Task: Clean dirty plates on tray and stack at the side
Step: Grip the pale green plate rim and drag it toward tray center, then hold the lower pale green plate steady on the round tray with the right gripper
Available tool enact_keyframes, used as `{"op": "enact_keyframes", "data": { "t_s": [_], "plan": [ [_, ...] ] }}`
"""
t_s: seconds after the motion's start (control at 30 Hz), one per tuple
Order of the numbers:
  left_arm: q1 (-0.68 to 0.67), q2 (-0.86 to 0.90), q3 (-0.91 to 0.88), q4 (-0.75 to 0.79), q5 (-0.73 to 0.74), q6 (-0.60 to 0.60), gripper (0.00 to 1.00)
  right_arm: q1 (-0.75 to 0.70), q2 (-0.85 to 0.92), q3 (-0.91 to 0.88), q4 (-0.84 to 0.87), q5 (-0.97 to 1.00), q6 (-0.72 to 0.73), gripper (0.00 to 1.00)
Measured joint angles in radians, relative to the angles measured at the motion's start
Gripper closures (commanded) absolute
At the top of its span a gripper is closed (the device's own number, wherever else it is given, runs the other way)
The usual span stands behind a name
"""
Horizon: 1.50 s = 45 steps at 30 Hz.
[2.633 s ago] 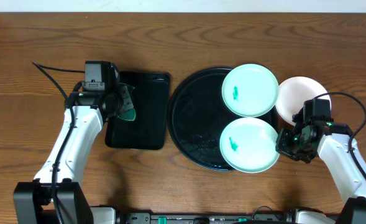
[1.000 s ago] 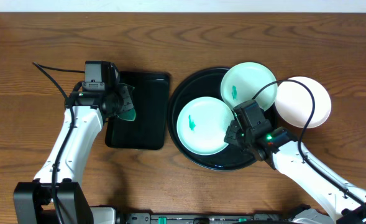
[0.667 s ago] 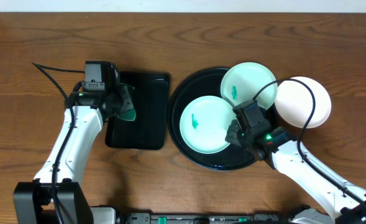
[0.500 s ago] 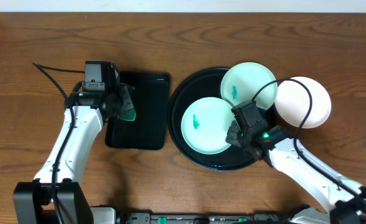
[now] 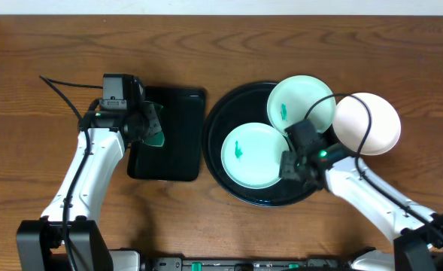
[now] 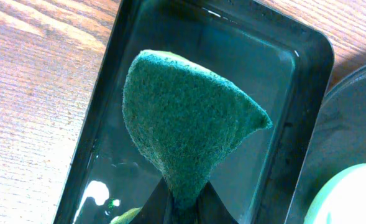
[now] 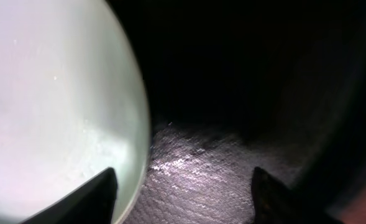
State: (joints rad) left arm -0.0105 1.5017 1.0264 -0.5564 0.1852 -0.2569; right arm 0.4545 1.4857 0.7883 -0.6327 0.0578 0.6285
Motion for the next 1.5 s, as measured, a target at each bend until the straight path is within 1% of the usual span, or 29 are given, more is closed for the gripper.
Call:
{"op": "enact_keyframes", "data": {
  "t_s": [0.07, 0.1, 0.2, 0.27, 0.3, 0.33, 0.47, 0.57, 0.67, 0.93, 1.1, 1.3, 1.5],
  "plan": [
    [0.0, 0.0, 0.0, 0.0, 0.0, 0.0, 0.92, -0.033, 0.0, 0.049, -0.042, -0.001, -0.038, 0.28],
    [0.0, 0.0, 0.0, 0.0, 0.0, 0.0, 0.92, -0.05, 0.0, 0.074, -0.058, -0.002, -0.06, 0.31],
    [0.0, 0.0, 0.0, 0.0, 0.0, 0.0, 0.92, -0.091, -0.006, 0.116, -0.061, -0.029, -0.119, 0.44],
    [0.0, 0.0, 0.0, 0.0, 0.0, 0.0, 0.92, -0.122, -0.009, 0.122, -0.058, -0.068, -0.146, 0.56],
    [0.0, 0.0, 0.0, 0.0, 0.0, 0.0, 0.92, -0.134, -0.009, 0.122, -0.06, -0.09, -0.161, 0.61],
    [0.0, 0.0, 0.0, 0.0, 0.0, 0.0, 0.92, -0.145, -0.009, 0.122, -0.061, -0.106, -0.169, 0.62],
    [0.0, 0.0, 0.0, 0.0, 0.0, 0.0, 0.92, -0.156, -0.009, 0.114, -0.037, -0.154, -0.19, 0.62],
    [0.0, 0.0, 0.0, 0.0, 0.0, 0.0, 0.92, -0.156, -0.009, 0.088, 0.008, -0.171, -0.194, 0.67],
    [0.0, 0.0, 0.0, 0.0, 0.0, 0.0, 0.92, -0.156, -0.009, 0.051, 0.051, -0.178, -0.196, 0.69],
    [0.0, 0.0, 0.0, 0.0, 0.0, 0.0, 0.92, -0.156, -0.009, -0.033, 0.153, -0.198, -0.197, 0.66],
    [0.0, 0.0, 0.0, 0.0, 0.0, 0.0, 0.92, -0.151, -0.009, -0.066, 0.219, -0.22, -0.197, 0.71],
    [0.0, 0.0, 0.0, 0.0, 0.0, 0.0, 0.92, -0.127, -0.009, -0.084, 0.26, -0.228, -0.201, 0.81],
    [0.0, 0.0, 0.0, 0.0, 0.0, 0.0, 0.92, -0.126, -0.009, -0.099, 0.266, -0.228, -0.203, 0.82]
  ]
}}
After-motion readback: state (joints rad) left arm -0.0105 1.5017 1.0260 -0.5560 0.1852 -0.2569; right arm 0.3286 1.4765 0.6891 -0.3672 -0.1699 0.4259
